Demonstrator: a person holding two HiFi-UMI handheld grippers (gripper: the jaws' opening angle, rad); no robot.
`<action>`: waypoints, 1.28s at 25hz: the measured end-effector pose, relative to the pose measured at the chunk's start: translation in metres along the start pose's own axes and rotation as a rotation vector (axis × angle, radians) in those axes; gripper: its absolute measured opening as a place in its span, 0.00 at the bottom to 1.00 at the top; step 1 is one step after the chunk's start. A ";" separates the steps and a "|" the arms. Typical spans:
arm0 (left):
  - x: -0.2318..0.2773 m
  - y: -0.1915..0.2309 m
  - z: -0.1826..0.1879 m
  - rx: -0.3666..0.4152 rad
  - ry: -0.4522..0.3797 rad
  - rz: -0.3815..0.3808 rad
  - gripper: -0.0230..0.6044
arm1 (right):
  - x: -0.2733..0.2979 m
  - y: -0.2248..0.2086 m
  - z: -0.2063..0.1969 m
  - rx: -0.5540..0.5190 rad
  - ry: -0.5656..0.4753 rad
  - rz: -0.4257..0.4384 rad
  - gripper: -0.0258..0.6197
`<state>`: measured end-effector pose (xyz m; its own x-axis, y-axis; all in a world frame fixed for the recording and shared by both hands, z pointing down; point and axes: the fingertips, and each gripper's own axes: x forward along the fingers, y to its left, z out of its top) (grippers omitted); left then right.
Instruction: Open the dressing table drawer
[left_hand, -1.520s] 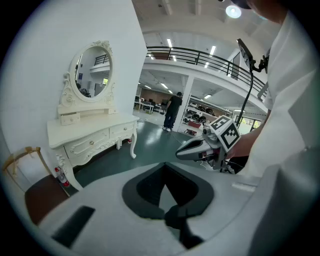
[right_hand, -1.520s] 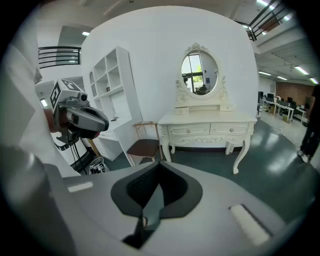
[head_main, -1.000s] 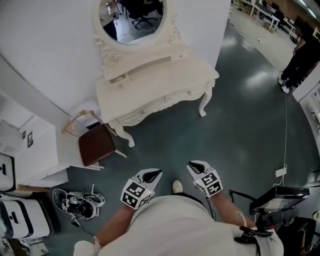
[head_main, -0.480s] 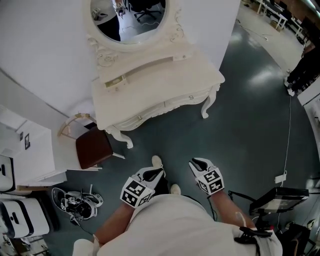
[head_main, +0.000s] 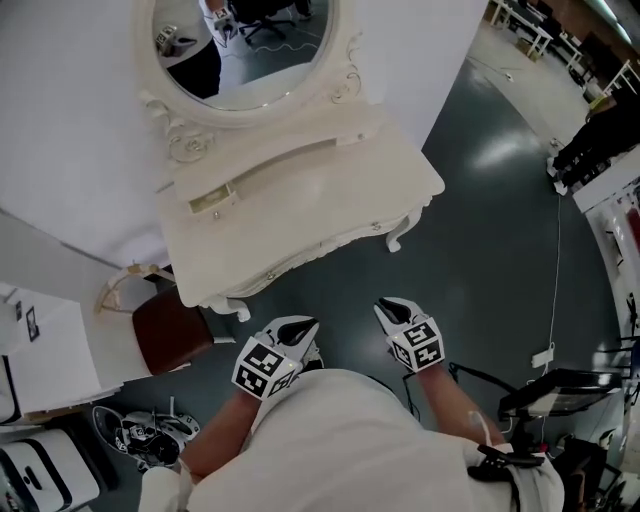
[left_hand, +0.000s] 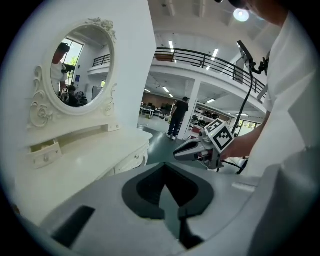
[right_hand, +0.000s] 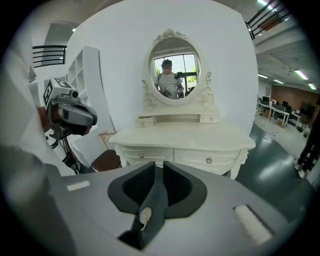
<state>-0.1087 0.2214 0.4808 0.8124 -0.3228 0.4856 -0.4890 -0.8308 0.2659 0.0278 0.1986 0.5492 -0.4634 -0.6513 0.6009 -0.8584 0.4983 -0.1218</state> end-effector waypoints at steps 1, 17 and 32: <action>0.001 0.013 0.005 0.004 -0.001 -0.004 0.04 | 0.010 -0.005 0.008 0.006 -0.001 -0.008 0.12; 0.057 0.151 0.073 -0.056 -0.009 0.090 0.04 | 0.136 -0.159 0.106 0.031 -0.008 -0.068 0.13; 0.138 0.233 0.177 -0.133 -0.039 0.324 0.04 | 0.286 -0.340 0.188 -0.011 0.038 0.000 0.16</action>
<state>-0.0540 -0.0967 0.4625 0.6185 -0.5793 0.5309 -0.7584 -0.6168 0.2106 0.1454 -0.2648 0.6137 -0.4547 -0.6289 0.6306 -0.8558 0.5047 -0.1138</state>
